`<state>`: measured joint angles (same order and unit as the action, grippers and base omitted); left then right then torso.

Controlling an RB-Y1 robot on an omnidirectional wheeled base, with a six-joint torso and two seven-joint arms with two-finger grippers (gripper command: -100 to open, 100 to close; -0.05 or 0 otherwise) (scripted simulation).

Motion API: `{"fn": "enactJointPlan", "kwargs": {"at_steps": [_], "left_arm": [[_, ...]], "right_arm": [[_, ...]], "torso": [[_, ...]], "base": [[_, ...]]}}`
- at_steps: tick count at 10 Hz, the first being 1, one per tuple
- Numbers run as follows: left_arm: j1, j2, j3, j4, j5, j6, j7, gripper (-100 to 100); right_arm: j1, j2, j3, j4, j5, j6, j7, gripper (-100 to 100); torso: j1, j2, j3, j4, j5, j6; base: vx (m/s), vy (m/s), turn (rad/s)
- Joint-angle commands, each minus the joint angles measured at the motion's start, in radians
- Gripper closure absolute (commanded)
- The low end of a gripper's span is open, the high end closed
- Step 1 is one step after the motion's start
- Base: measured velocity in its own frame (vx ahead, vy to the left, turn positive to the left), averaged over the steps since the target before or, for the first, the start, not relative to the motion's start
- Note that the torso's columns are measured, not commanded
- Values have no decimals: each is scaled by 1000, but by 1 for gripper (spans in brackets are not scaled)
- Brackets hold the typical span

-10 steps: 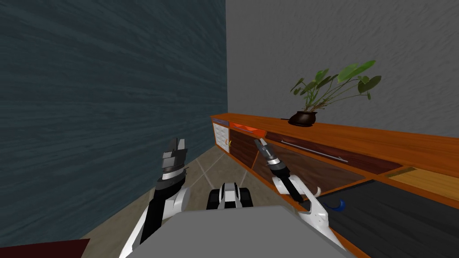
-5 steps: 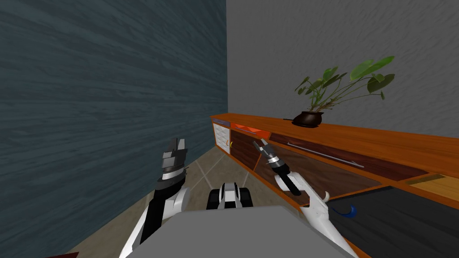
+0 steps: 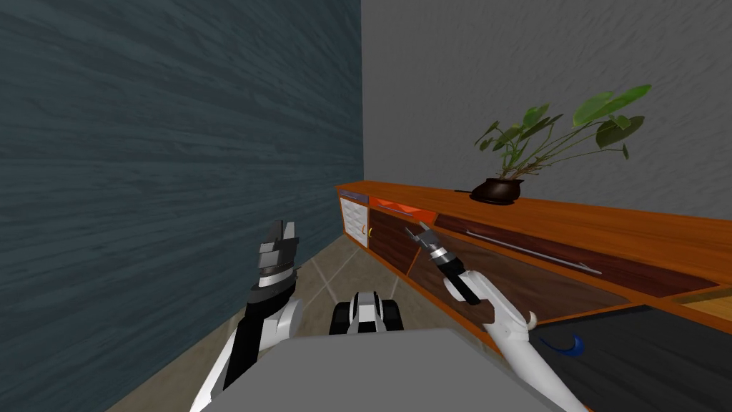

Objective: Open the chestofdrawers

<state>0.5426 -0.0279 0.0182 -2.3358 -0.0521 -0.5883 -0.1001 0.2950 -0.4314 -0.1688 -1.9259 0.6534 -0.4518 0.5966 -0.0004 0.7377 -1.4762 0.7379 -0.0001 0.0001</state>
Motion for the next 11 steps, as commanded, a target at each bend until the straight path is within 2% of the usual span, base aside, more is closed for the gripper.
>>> {"fn": "enactJointPlan", "kwargs": {"at_steps": [1,7,11], "left_arm": [[0,0,0,0,0,0,0,0],[0,0,0,0,0,0,0,0],[0,0,0,0,0,0,0,0]], "right_arm": [[-17,-34,-12,31,52,19,56,-100],[-72,-174,-67,152,230,64,242,-100],[-97,-234,-92,208,313,85,330,-100]], "torso": [[2,-1,-1,0,1,0],[1,0,0,0,0,0],[0,0,0,0,0,0]], "base": [[59,56,-7],[60,58,-24],[61,50,-18]]}}
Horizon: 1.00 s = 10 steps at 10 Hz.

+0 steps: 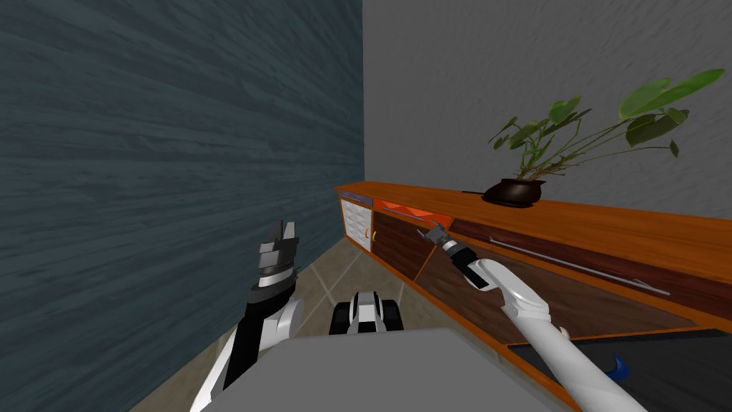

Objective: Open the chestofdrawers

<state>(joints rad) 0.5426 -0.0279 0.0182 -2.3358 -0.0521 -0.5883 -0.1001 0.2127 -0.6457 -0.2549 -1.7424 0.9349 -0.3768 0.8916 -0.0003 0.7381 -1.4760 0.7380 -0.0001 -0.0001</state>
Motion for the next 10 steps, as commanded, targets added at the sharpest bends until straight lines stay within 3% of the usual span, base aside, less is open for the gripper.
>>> {"fn": "enactJointPlan", "kwargs": {"at_steps": [1,2,5,8,10], "left_arm": [[0,0,0,0,0,0,0,0],[0,0,0,0,0,0,0,0],[-1,0,0,0,0,0,0,0],[0,0,0,0,0,0,0,0],[0,0,0,0,0,0,0,0]], "right_arm": [[-22,-30,-13,39,56,16,60,-100],[-26,-12,-13,48,40,0,55,-100],[-76,-30,-41,142,53,61,61,-100],[-92,-35,-51,174,56,82,60,-100],[-125,-47,-69,235,63,124,59,-100]], "torso": [[0,0,0,0,0,0],[0,1,0,0,0,0],[-3,7,4,2,-1,0],[0,-2,-1,-1,0,0],[2,-4,-3,-1,1,-1]], "base": [[44,46,-13],[20,22,-3],[-131,-49,401],[-129,-41,160],[-122,-32,366]]}}
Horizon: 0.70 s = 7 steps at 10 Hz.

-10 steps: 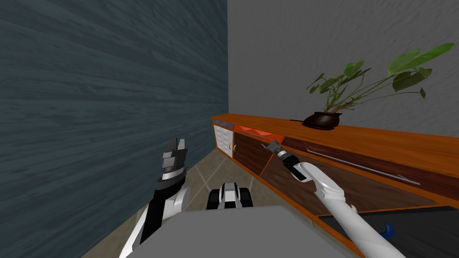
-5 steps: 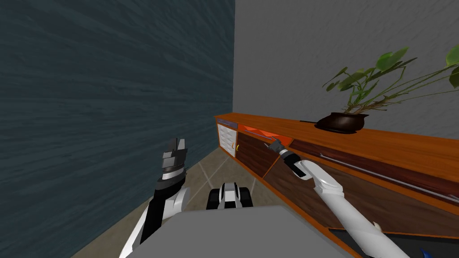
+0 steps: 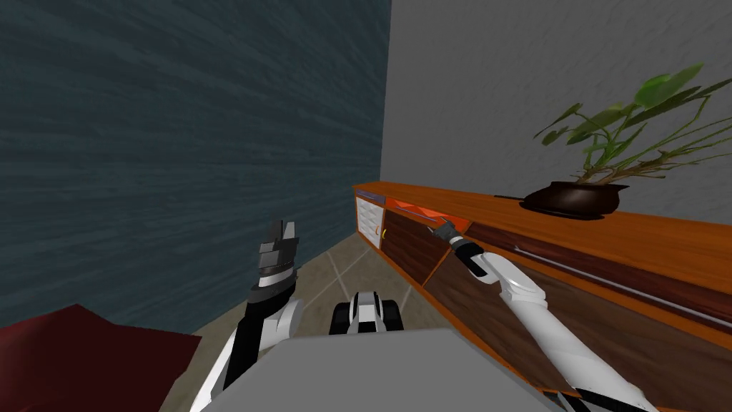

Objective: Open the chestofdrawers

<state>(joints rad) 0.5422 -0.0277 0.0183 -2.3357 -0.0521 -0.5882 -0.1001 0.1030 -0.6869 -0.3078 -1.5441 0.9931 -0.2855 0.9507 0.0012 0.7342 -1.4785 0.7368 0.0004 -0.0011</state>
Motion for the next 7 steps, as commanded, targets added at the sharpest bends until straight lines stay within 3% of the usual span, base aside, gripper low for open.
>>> {"fn": "enactJointPlan", "kwargs": {"at_steps": [1,4,5,7], "left_arm": [[0,0,0,0,0,0,0,0],[0,0,0,0,0,0,0,0],[0,0,0,0,0,0,0,0],[0,0,0,0,0,0,0,0]], "right_arm": [[-31,-11,-25,60,8,53,0,-100],[-63,-23,-43,128,16,95,-1,-100],[-80,-28,-53,159,19,116,-2,-100],[-74,-40,-40,146,17,127,-18,-100]], "torso": [[-2,5,3,1,-1,1],[-2,3,2,1,0,2],[-3,0,0,0,-1,0],[-1,2,2,1,-1,2]], "base": [[-170,-31,444],[-156,-5,240],[-146,-17,446],[-77,2,92]]}}
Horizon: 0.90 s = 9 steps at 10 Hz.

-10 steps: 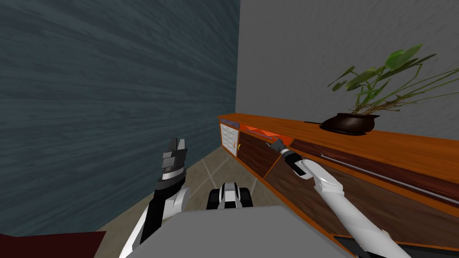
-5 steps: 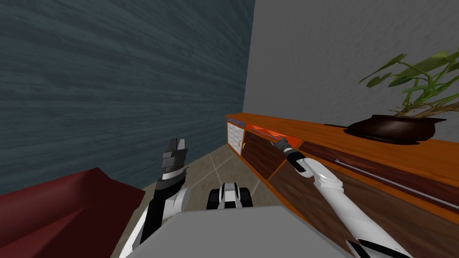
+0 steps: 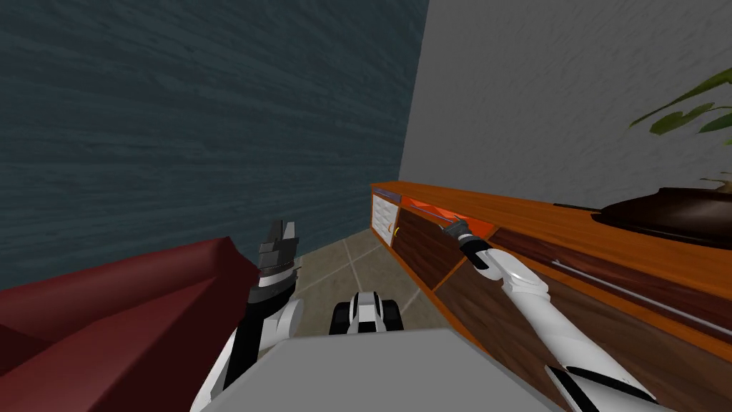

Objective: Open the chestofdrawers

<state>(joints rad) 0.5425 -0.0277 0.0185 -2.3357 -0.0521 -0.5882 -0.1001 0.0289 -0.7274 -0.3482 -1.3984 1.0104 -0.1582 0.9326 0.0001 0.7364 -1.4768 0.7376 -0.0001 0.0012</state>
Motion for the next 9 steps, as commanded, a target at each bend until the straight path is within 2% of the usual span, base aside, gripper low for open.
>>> {"fn": "enactJointPlan", "kwargs": {"at_steps": [1,4,5,9], "left_arm": [[0,0,0,0,0,0,0,0],[1,0,0,0,0,0,0,0],[1,0,0,0,0,0,0,0],[1,0,0,0,0,0,0,0]], "right_arm": [[11,18,-3,-17,-2,-32,17,100],[59,35,24,-109,-12,-95,18,100],[59,35,24,-109,-12,-95,18,100],[124,58,61,-231,-26,-179,20,100]], "torso": [[0,-2,-1,0,0,0],[2,-6,-4,-2,0,-2],[0,-4,-3,-1,0,-2],[2,2,1,1,1,-2]], "base": [[72,-17,-359],[197,28,-439],[165,21,-99],[158,38,-386]]}}
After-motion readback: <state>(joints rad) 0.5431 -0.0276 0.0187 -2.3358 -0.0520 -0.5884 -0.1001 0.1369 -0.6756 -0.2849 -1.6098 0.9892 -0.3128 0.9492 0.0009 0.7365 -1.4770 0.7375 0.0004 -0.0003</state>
